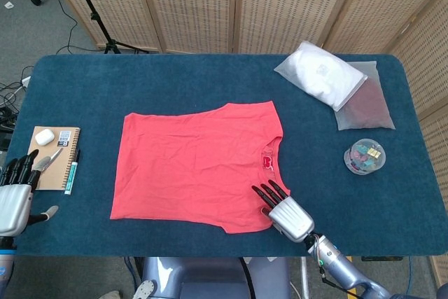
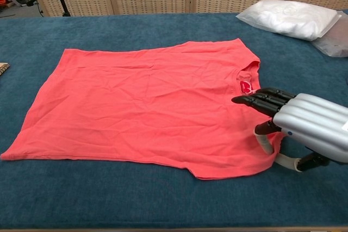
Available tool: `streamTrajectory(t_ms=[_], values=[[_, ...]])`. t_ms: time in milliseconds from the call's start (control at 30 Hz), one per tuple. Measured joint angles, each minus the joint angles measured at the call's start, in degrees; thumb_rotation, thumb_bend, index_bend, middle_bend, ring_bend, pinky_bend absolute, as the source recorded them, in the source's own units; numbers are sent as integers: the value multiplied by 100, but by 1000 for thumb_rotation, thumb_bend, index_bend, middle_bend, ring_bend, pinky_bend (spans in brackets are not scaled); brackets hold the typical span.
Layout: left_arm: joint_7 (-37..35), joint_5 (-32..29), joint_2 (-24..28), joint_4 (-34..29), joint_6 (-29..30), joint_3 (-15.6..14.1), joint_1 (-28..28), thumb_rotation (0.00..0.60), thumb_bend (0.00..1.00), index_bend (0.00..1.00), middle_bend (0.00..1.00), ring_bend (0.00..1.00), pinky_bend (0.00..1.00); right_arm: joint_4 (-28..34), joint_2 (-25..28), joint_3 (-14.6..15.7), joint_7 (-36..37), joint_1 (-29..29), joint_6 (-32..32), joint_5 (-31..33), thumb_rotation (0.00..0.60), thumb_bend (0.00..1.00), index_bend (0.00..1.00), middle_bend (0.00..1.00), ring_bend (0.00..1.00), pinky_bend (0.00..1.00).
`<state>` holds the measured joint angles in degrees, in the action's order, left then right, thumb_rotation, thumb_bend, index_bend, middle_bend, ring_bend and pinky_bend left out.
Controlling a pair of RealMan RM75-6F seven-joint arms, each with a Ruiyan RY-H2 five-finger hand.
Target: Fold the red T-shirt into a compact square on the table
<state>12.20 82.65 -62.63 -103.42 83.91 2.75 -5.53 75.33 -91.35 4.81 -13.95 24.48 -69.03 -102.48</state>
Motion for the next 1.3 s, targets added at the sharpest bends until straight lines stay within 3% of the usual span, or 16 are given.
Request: streamTrajectory(t_ms=[100,300,433,633,1033,1300], values=[[-118,202,-32,95,-34,-69,-25,600,0,9,0,0,0,12,3,12,2,7,-6,3,600,416,582,0,0,0],[-472,819,-209,557,-193,-305,-144,600,0,193,0,0,0,63,31,27,-2,17,-17,18,600,416,583,0,0,0],[-604,1271,-613,1222,-356,-474,-289,600,0,284,0,0,0,101,48,26,-25,27,-10,43,600,438,586,0,0,0],[-793,1401,-1270,1955,-686,-621,-482,600,9,366,0,0,0,125,67,22,-30,40,-9,80,600,457,586,0,0,0],[-717,1318,-1848,2410,-904,-660,-646,600,151,404,0,0,0,174,96,22,-42,53,-29,119,600,467,586,0,0,0],[-513,1190,-2032,2516,-1026,-632,-719,600,165,407,0,0,0,176,97,20,-62,62,-29,140,600,491,586,0,0,0]])
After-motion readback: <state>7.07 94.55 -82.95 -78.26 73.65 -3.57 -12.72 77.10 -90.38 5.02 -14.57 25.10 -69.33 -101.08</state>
